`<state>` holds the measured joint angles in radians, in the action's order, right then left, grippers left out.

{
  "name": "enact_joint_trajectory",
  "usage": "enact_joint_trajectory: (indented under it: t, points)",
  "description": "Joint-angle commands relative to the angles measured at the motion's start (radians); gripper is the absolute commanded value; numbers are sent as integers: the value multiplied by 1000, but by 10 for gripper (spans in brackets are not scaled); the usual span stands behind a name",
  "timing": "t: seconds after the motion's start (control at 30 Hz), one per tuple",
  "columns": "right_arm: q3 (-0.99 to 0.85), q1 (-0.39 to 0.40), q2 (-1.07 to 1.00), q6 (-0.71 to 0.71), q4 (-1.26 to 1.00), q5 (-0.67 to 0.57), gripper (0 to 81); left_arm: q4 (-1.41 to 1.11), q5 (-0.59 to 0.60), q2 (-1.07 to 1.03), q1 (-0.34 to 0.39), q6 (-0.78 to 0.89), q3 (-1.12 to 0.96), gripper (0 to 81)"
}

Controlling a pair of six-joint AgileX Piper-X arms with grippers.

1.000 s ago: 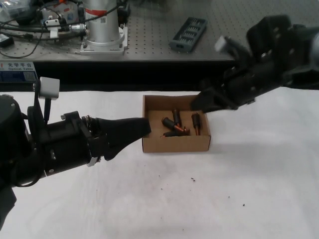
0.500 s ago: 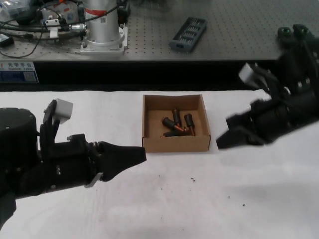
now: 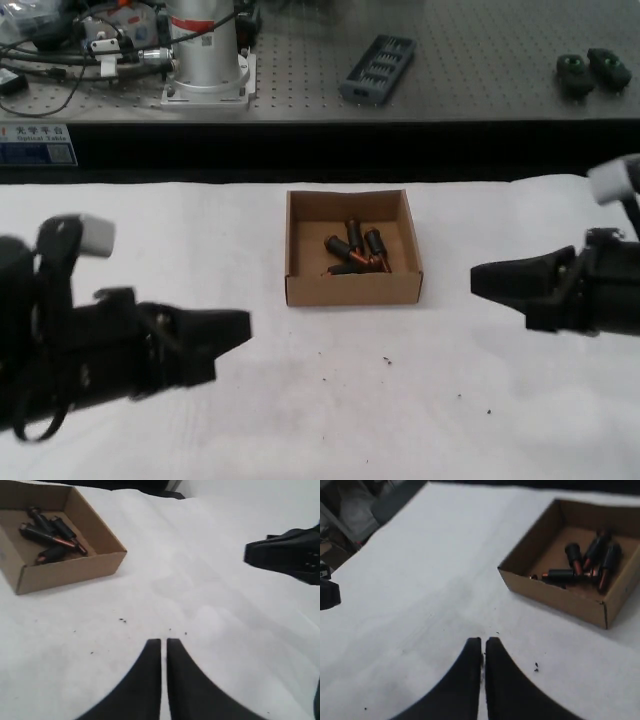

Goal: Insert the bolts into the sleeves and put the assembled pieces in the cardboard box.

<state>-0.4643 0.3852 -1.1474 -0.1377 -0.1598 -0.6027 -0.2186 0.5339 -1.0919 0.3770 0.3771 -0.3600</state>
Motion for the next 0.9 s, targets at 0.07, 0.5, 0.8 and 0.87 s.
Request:
enact_joint_trajectory:
  t: [0.07,0.5,0.8,0.87]
  points:
    - [80,2,54,-5,-169,-14,43,0,-126,97,-4,-22,56,33]
    - [221,2,68,-118,-205,-12,43,15,-165,180,-4,-22,107,33]
    - [242,2,68,-116,-198,-12,43,15,-165,180,-4,-22,107,33]
    - [242,2,68,-116,-198,-12,43,15,-165,180,-4,-22,107,33]
